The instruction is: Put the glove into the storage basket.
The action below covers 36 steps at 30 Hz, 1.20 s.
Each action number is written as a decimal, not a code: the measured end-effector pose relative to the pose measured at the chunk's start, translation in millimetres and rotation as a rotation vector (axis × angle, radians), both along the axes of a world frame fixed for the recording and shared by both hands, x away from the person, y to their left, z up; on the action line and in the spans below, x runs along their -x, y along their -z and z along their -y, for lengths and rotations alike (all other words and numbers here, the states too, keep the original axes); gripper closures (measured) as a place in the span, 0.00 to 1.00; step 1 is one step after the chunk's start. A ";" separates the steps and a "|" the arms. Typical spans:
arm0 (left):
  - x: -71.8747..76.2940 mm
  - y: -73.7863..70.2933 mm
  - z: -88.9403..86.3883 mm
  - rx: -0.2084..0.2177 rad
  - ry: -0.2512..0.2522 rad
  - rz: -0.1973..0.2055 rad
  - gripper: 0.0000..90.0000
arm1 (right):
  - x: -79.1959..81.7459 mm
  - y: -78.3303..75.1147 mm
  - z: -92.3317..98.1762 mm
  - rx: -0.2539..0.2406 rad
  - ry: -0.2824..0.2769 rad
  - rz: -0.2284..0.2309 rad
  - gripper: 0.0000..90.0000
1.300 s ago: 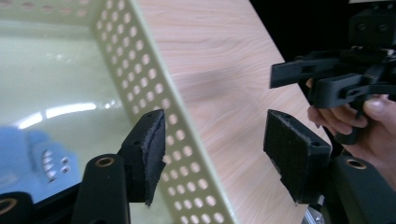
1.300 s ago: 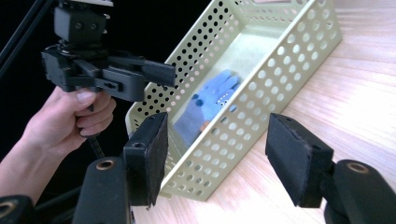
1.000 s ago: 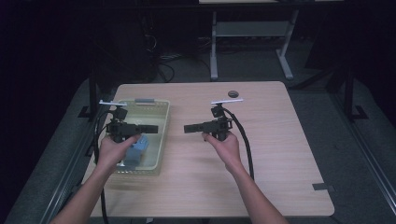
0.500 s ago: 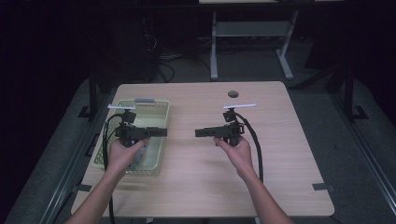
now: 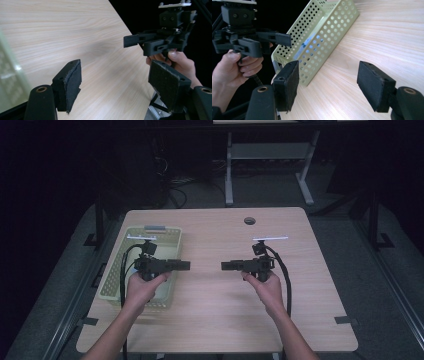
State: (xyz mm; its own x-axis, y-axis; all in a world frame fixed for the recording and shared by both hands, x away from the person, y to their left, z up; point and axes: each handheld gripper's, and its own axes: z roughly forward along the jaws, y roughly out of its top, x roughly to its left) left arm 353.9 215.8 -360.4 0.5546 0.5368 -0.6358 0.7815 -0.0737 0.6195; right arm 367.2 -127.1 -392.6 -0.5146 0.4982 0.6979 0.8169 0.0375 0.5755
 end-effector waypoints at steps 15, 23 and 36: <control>2.7 -0.3 34.9 -0.002 0.070 0.008 0.29 | 7.8 11.5 44.6 0.019 0.088 -0.013 0.35; 3.6 2.7 46.8 0.001 0.093 0.011 0.29 | 10.8 12.5 62.0 0.029 0.112 -0.020 0.34; 11.2 4.3 70.0 0.018 0.151 0.019 0.29 | 19.4 20.4 92.9 0.039 0.156 -0.032 0.33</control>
State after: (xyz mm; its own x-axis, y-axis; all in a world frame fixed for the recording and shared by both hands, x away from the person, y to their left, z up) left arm 342.8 145.8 -364.7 0.6399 0.4351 -0.6334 0.7507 -0.1777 0.6363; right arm 347.7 -220.0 -413.0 -0.4072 0.5971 0.6911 0.8323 -0.0691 0.5501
